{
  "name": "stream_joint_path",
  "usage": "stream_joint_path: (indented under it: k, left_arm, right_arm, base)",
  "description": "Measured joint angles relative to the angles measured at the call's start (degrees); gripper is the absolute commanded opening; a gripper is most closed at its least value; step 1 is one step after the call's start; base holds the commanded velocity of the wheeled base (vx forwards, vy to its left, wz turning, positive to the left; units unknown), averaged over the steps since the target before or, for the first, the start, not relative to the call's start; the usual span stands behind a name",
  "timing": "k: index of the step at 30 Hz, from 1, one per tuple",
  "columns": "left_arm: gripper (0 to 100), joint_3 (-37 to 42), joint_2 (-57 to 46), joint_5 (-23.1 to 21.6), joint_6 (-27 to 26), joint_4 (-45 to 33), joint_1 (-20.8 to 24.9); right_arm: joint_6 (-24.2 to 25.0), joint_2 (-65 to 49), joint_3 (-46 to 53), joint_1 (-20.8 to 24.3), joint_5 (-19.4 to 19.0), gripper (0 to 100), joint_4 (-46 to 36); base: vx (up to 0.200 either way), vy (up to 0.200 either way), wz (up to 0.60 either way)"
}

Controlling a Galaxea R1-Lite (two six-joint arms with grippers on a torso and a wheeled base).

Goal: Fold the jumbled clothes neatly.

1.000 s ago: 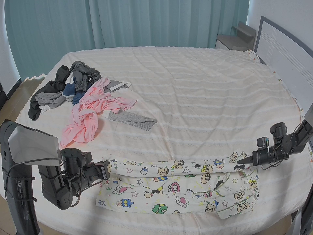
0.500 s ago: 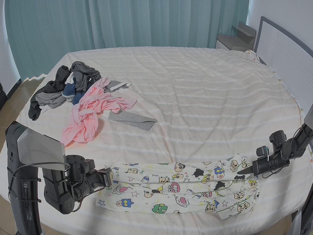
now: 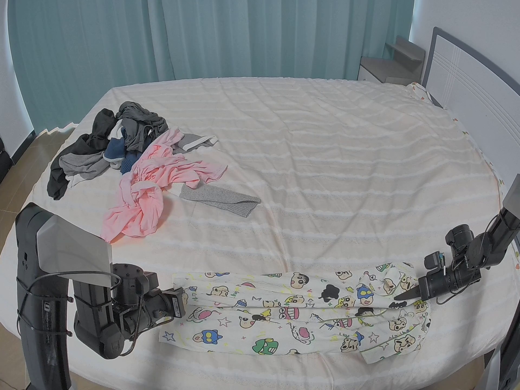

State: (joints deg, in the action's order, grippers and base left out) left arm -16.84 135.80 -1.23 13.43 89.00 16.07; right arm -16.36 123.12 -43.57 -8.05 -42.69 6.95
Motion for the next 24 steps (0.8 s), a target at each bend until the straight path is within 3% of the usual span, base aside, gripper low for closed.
stream_joint_path:
  k: [9,10,24]
  left_arm:
    - [0,0.0,0.3,0.2,0.2,0.0,0.0]
    - [100,0.0,0.3,0.1,0.3,0.0,0.0]
    - [100,0.6,-1.3,1.5,0.4,0.0,-0.5]
  right_arm:
    - [-0.1,0.3,0.1,0.0,0.1,0,-0.2]
    - [-0.1,0.4,0.1,0.0,0.1,100,-0.1]
    - [0.1,-0.5,0.2,-0.7,2.3,100,-0.1]
  base:
    - [0.000,0.000,0.00]
    - [0.000,0.000,0.00]
    - [0.000,0.000,0.00]
